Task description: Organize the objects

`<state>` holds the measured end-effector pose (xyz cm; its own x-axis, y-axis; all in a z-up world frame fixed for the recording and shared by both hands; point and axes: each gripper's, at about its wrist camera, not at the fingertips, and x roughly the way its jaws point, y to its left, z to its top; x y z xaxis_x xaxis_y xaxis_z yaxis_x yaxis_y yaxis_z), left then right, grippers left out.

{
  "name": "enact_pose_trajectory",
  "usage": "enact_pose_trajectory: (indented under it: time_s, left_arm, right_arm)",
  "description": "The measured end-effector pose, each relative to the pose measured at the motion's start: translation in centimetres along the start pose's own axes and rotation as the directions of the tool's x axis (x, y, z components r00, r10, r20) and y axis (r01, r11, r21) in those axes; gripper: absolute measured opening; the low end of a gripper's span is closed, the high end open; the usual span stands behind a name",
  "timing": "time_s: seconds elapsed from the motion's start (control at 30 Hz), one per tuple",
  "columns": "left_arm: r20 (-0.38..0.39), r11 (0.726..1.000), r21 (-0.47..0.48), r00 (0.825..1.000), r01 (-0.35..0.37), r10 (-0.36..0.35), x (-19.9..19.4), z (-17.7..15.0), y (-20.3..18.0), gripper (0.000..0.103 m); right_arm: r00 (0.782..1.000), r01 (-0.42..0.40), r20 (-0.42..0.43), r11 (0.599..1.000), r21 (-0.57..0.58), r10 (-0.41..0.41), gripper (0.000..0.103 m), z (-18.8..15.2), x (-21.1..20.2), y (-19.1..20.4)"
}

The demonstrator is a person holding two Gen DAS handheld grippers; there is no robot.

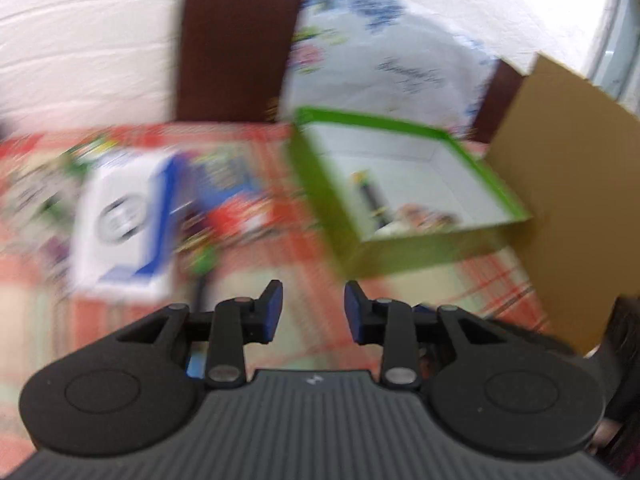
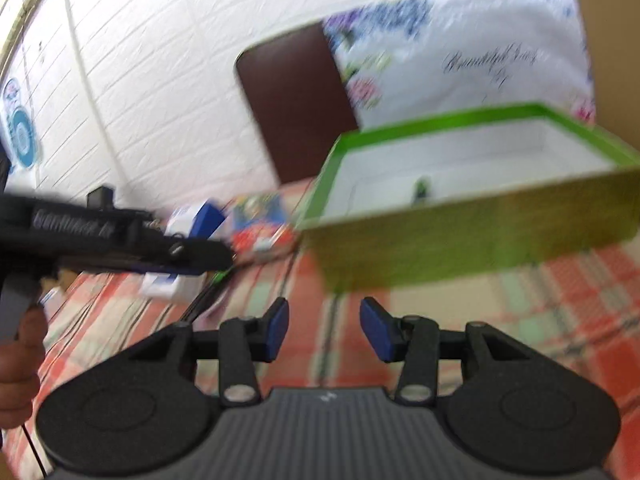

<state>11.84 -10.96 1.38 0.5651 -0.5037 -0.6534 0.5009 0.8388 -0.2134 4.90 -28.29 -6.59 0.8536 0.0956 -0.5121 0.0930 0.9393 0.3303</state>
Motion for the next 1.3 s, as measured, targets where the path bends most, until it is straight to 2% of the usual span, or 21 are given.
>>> enact_pose_trajectory:
  time_s: [0.1, 0.2, 0.3, 0.37, 0.5, 0.53, 0.57, 0.6, 0.63, 0.77, 0.87, 0.97, 1.03, 1.07, 1.13, 1.17, 1.23, 1.3]
  left_arm:
    - [-0.028, 0.994, -0.068, 0.996, -0.086, 0.085, -1.4, -2.1, 4.0, 0.036]
    - [-0.042, 0.977, -0.166, 0.991, -0.132, 0.127, -2.8, -3.8, 8.0, 0.036]
    - [-0.038, 0.96, -0.247, 0.991, -0.132, 0.126, -3.8, -4.6, 10.9, 0.036]
    - [-0.025, 0.953, -0.281, 0.993, -0.116, 0.114, -4.3, -4.5, 12.0, 0.036]
    - [0.009, 0.957, -0.28, 0.997, -0.077, 0.083, -4.6, -3.8, 11.9, 0.036]
    - [0.013, 0.96, -0.273, 0.997, -0.067, 0.073, -4.5, -3.6, 11.7, 0.038]
    - [0.015, 0.962, -0.267, 0.998, -0.056, 0.062, -4.4, -3.5, 11.4, 0.039]
    - [0.015, 0.965, -0.259, 0.999, -0.041, 0.046, -4.2, -3.3, 11.0, 0.039]
    - [0.011, 0.968, -0.249, 1.0, -0.02, 0.023, -3.8, -3.2, 10.6, 0.04]
    - [-0.042, 0.972, -0.231, 0.998, 0.035, -0.046, -1.5, -2.9, 8.5, 0.051]
    - [-0.09, 0.977, -0.207, 0.993, 0.057, -0.077, 0.1, -2.7, 6.5, 0.052]
    - [-0.155, 0.982, -0.187, 0.988, -0.008, -0.022, 1.5, -3.2, 5.0, 0.058]
    - [-0.148, 0.985, -0.164, 0.989, -0.047, 0.022, 1.7, -3.4, 4.1, 0.06]
    - [-0.149, 0.986, -0.151, 0.988, -0.064, 0.042, 1.8, -3.4, 3.7, 0.059]
    - [-0.14, 0.988, -0.143, 0.989, -0.063, 0.043, 1.9, -3.5, 3.3, 0.026]
    - [-0.152, 0.986, -0.16, 0.988, -0.052, 0.028, 1.9, -3.5, 3.3, 0.019]
    - [-0.149, 0.982, -0.189, 0.989, -0.013, -0.016, 1.4, -3.0, 3.1, 0.018]
    - [-0.105, 0.991, -0.133, 0.994, -0.012, -0.002, 0.1, -1.9, 1.5, 0.017]
  right_arm:
    - [0.997, -0.037, -0.065, 0.999, -0.028, 0.036, 0.042, -0.9, 0.8, 2.3]
    - [0.993, -0.07, -0.106, 0.993, -0.091, 0.061, 0.042, -1.7, 1.4, 5.1]
    - [0.987, -0.106, -0.137, 0.983, -0.147, 0.086, 0.045, -1.8, 2.4, 8.0]
    - [0.985, -0.124, -0.143, 0.979, -0.16, 0.102, 0.054, -1.3, 3.1, 9.7]
    - [0.984, -0.109, -0.16, 0.978, -0.176, 0.08, 0.06, -0.7, 6.4, 12.2]
    - [0.987, -0.075, -0.157, 0.978, -0.195, 0.044, 0.052, -1.0, 7.0, 12.7]
    - [0.99, -0.044, -0.144, 0.972, -0.231, 0.011, 0.035, -1.2, 7.0, 13.0]
    - [0.99, -0.049, -0.141, 0.964, -0.263, 0.012, 0.025, -1.5, 6.5, 13.1]
    - [0.988, -0.067, -0.15, 0.962, -0.264, 0.027, 0.021, -1.6, 5.9, 12.9]
    - [0.985, -0.06, -0.172, 0.968, -0.243, 0.018, 0.02, -2.6, 3.3, 11.7]
    - [0.983, -0.084, -0.179, 0.972, -0.221, 0.045, 0.02, -3.4, 1.5, 11.2]
    - [0.98, -0.106, -0.186, 0.975, -0.194, 0.07, 0.02, -3.5, 0.8, 10.7]
    - [0.976, -0.124, -0.199, 0.981, -0.151, 0.092, 0.02, -3.3, 0.7, 10.0]
    - [0.973, -0.134, -0.203, 0.983, -0.126, 0.107, 0.02, -3.3, 0.7, 9.7]
    - [0.967, -0.164, -0.208, 0.983, -0.079, 0.145, 0.019, -3.3, 0.6, 9.2]
    - [0.966, -0.184, -0.197, 0.982, -0.054, 0.17, 0.01, -3.3, 0.3, 9.0]
    - [0.965, -0.232, -0.141, 0.971, -0.052, 0.223, 0.003, -3.0, -1.0, 8.7]
    - [0.976, -0.21, -0.084, 0.971, -0.113, 0.201, 0.003, -2.6, -2.2, 9.0]
